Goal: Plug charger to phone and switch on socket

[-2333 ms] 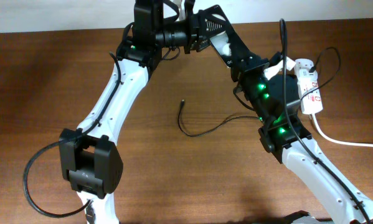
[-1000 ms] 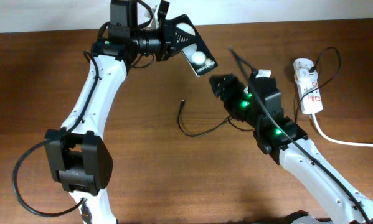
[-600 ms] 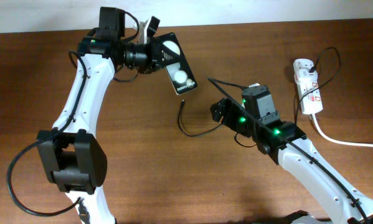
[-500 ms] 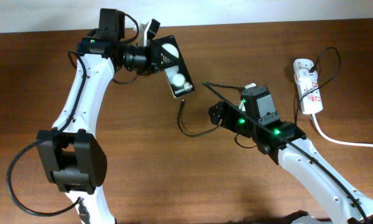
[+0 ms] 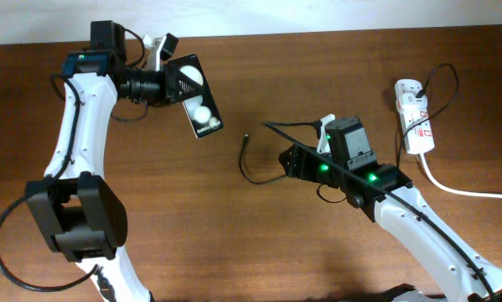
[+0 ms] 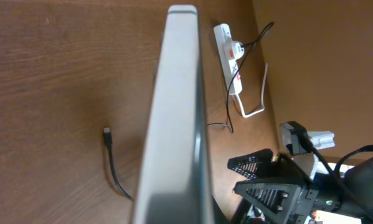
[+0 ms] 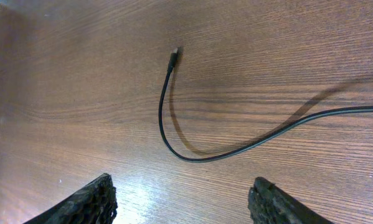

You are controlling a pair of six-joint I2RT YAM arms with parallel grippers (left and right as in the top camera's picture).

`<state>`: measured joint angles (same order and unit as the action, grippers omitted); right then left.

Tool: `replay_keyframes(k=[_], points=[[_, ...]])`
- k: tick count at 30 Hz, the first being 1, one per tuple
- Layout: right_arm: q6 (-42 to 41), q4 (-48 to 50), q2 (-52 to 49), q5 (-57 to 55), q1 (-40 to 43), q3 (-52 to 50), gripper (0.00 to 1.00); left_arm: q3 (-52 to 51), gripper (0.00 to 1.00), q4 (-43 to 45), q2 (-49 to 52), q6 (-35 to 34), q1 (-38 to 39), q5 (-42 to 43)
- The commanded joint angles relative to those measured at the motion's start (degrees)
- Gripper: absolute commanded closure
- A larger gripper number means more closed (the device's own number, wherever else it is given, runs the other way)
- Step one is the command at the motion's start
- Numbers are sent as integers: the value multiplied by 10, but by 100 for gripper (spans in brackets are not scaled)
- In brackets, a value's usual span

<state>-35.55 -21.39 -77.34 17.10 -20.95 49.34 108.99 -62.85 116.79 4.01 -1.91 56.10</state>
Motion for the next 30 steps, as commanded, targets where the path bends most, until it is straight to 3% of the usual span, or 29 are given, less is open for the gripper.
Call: replay_keyframes(k=[1, 6, 12, 16, 30], points=[[9, -25, 0, 4, -4, 28, 35, 9, 100, 0, -14, 28, -24, 15], [24, -96, -28, 3, -4, 114, 40, 9, 100, -2, -14, 12, -76, 15], [53, -203, -174, 3, -20, 284, 45, 9, 100, -13, -14, 12, -89, 15], [51, -209, -252, -1, -52, 358, 52, 9, 100, -14, -14, 12, -89, 15], [-25, -137, -365, -58, -95, 381, 61, 9, 100, -28, -14, 12, -89, -4]])
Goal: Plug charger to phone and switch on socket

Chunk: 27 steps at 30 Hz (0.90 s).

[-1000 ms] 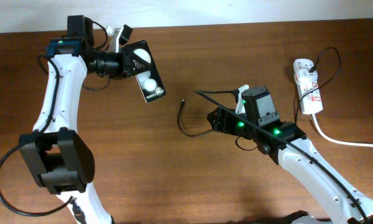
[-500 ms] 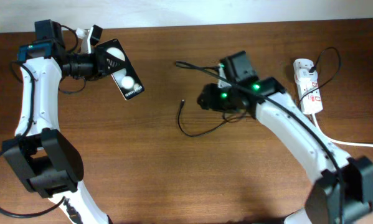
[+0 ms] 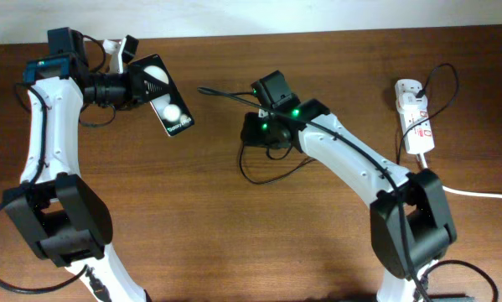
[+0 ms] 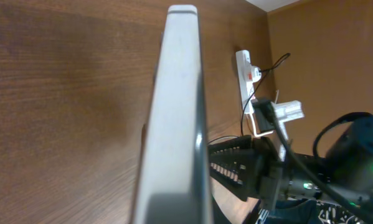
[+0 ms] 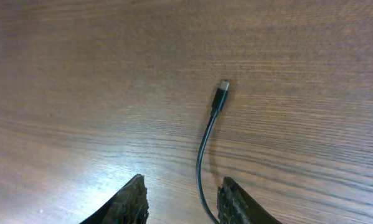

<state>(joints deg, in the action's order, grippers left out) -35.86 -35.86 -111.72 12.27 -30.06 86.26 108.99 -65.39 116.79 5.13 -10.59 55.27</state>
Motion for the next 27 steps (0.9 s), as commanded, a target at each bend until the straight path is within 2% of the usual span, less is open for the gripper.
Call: replay_keyframes(k=[1, 8, 27], points=[[-29, 10, -26, -8, -4, 12, 62, 9, 100, -3, -14, 1, -2, 4], [-51, 35, -66, -9, -10, 12, 71, 9, 100, -3, -14, 1, -2, 4], [-51, 96, -151, -16, -15, 12, 74, 9, 100, -14, -14, 1, -2, 4]])
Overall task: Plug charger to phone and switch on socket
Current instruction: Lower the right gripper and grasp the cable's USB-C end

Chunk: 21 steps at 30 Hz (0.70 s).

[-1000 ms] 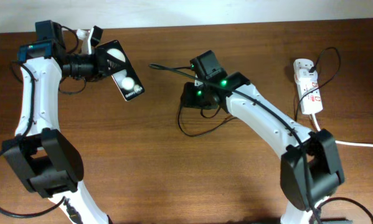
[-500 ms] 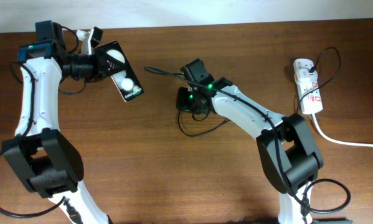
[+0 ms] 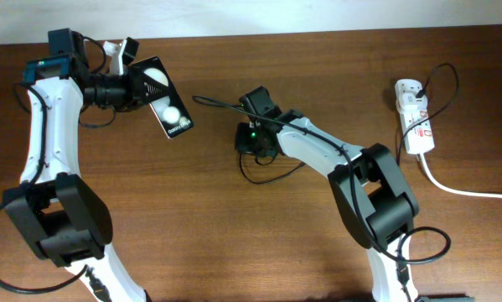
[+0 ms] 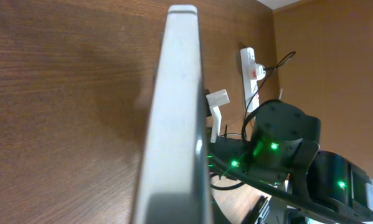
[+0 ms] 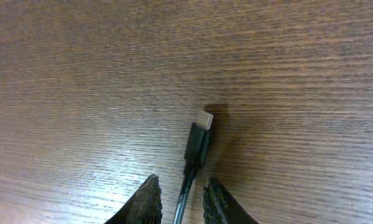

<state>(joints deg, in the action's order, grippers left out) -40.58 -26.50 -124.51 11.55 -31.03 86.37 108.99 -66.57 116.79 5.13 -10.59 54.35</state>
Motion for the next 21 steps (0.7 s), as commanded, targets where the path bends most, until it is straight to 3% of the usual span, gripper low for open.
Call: replay_keyframes(k=[1, 6, 11, 15, 21], points=[[-4, 2, -30, -9, -5, 11, 74, 9, 100, -3, -14, 1, -2, 13], [-4, -8, -43, -9, -5, 11, 79, 9, 100, -4, -14, 1, -2, 13], [-2, -19, -42, -9, -5, 11, 96, 9, 100, -7, -14, 1, -2, 13], [74, -31, -31, 8, 0, 11, 96, 9, 100, -14, -14, 1, -2, 13], [233, -43, 74, 160, 58, 11, 96, 9, 100, -14, -14, 1, -2, 13]])
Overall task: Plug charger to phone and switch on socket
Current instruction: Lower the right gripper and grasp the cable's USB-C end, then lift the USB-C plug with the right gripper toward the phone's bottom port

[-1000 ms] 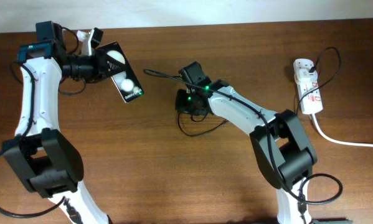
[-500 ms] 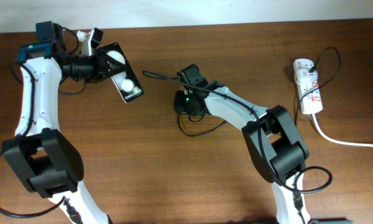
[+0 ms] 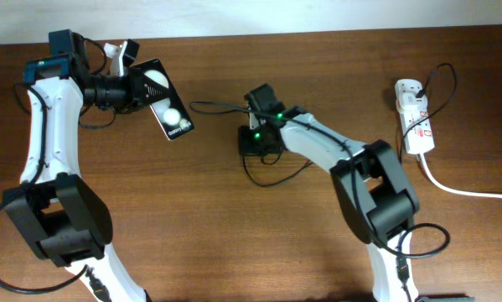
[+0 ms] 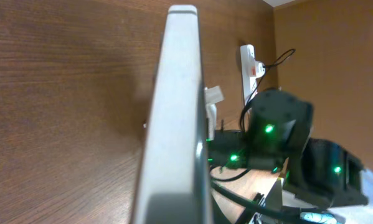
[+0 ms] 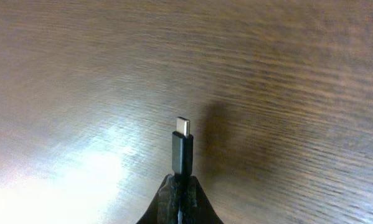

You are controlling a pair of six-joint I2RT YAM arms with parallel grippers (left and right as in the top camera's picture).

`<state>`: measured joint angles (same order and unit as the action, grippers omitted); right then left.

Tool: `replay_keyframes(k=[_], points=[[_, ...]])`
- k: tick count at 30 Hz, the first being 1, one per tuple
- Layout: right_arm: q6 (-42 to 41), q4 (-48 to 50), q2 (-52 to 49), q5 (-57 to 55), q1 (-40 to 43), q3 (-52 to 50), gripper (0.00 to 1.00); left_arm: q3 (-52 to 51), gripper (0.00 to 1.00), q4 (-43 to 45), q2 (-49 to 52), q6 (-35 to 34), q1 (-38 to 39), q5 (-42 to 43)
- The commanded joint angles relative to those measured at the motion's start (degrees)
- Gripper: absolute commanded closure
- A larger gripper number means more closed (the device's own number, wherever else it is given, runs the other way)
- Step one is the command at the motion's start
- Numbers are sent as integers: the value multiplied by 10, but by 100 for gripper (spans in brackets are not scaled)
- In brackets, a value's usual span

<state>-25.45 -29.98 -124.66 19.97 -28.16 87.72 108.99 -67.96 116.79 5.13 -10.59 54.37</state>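
Note:
The phone point(image 3: 167, 102) is held off the table at the upper left, my left gripper point(image 3: 131, 87) shut on its end; the left wrist view shows its pale edge point(image 4: 177, 118) end-on. My right gripper point(image 5: 180, 190) is shut on the black charger cable just behind its plug point(image 5: 182, 149), which sticks out past the fingertips above the wood. In the overhead view that gripper point(image 3: 257, 141) sits mid-table with the cable point(image 3: 271, 178) looping under it. The white socket strip point(image 3: 414, 116) lies at the far right with the charger's adapter plugged in.
A white mains lead point(image 3: 460, 189) runs from the socket strip off the right edge. Black cable slack arcs above the right wrist point(image 3: 217, 105). The brown wooden table point(image 3: 192, 226) has bare room in front.
My right gripper's fingers stood open on either side of the cable plug lying on the table; now they are shut on the cable behind the plug. The left arm and phone have stayed put.
First my right gripper was open well back from the cable end, and the left held the phone nearer the middle. Then the phone was farther left and the right gripper was over the plug. Its fingers straddled the plug, and now grip it.

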Motion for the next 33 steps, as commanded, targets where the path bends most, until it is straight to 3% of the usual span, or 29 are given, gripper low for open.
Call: replay_keyframes(k=[1, 5, 15, 23, 28, 33], points=[[82, -15, 92, 84, 38, -3, 96, 9, 100, 0, -14, 1, -2, 13], [105, -52, 167, 139, 64, -3, 96, 9, 100, -1, -14, 1, 0, 13], [107, -127, 309, 156, 76, -3, 96, 9, 100, -1, -14, 2, 58, 13], [177, -230, 387, 313, 186, -17, 96, 9, 100, -3, -14, 2, 70, 24], [161, -173, 444, 321, 200, -141, 96, 9, 100, -2, -14, 2, 94, 28], [114, -85, 509, 321, 200, -257, 96, 9, 100, 31, -14, 6, 105, 130]])
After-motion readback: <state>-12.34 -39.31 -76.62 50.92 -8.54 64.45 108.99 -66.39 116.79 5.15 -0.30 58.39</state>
